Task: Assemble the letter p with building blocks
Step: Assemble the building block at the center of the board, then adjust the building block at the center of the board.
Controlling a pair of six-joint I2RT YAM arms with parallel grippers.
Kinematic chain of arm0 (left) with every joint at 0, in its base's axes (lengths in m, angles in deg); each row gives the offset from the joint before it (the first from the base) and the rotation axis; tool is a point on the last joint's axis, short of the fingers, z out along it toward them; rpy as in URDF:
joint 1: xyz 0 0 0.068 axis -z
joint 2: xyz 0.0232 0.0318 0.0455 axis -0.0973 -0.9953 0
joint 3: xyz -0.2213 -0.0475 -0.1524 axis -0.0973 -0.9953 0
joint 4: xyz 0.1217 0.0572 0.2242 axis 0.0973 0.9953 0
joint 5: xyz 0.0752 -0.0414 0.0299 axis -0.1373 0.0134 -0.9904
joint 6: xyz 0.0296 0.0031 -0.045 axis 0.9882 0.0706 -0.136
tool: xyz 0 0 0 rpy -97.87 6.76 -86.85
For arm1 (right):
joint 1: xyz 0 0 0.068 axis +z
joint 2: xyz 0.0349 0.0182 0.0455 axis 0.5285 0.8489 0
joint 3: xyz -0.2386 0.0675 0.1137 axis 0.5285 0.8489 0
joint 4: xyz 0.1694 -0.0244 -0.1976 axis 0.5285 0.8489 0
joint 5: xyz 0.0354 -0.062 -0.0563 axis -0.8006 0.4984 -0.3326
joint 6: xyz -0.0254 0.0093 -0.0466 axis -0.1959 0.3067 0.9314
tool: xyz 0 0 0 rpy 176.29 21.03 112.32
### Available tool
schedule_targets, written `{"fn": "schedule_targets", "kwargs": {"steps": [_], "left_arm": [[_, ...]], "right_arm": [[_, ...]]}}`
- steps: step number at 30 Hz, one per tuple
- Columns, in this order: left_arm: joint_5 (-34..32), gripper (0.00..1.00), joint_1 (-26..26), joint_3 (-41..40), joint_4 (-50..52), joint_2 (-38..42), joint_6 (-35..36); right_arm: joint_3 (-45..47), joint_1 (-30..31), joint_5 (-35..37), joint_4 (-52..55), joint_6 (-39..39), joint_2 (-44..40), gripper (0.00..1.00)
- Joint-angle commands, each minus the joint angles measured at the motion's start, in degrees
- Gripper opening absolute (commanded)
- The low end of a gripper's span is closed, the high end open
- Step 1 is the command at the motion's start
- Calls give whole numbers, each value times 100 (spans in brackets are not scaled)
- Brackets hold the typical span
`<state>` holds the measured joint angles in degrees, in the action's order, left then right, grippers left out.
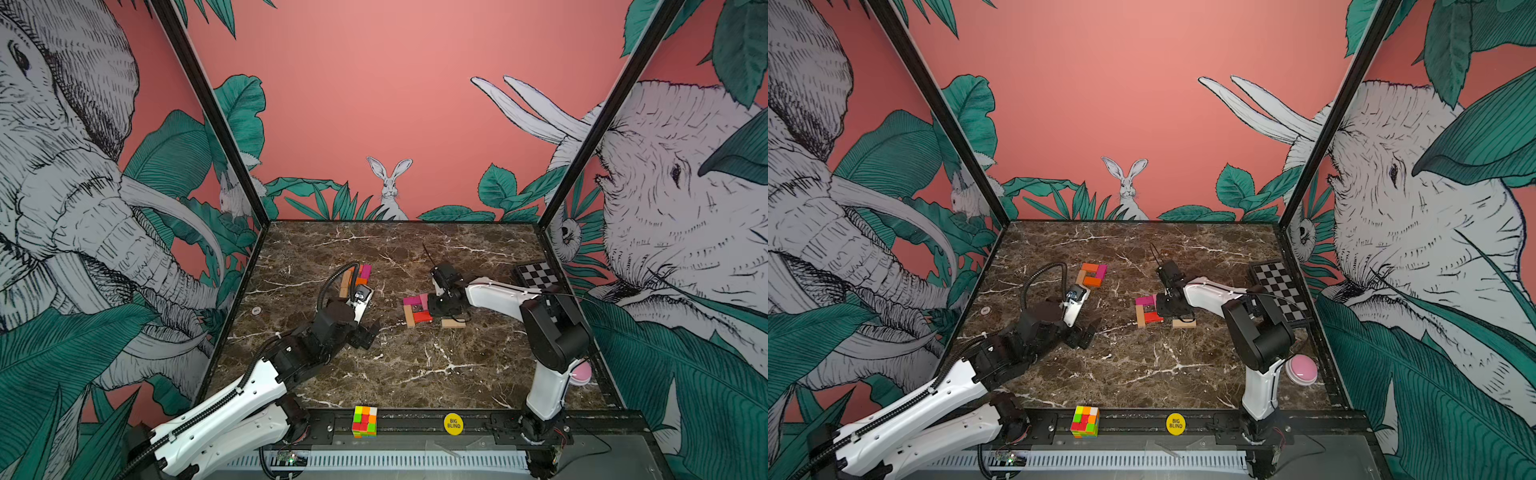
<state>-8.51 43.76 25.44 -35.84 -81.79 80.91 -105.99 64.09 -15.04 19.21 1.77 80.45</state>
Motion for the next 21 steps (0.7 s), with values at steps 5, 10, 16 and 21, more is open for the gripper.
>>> {"fn": "schedule_targets", "kwargs": {"steps": [5,10,16,21], "left_arm": [[-46,100,-25,114,-170,-268,-540],[66,99,-30,160,-289,-715,-1160],[285,100,-28,342,-352,-1359,-1686],[598,99,-82,638,-280,-1944,-1915]], "right_arm": [[-332,-267,15,104,143,-184,18],[-1049,-338,-225,173,232,289,35],[-1664,-391,-497,156,224,874,43],[-1860,-434,-612,156,191,1199,38]]}}
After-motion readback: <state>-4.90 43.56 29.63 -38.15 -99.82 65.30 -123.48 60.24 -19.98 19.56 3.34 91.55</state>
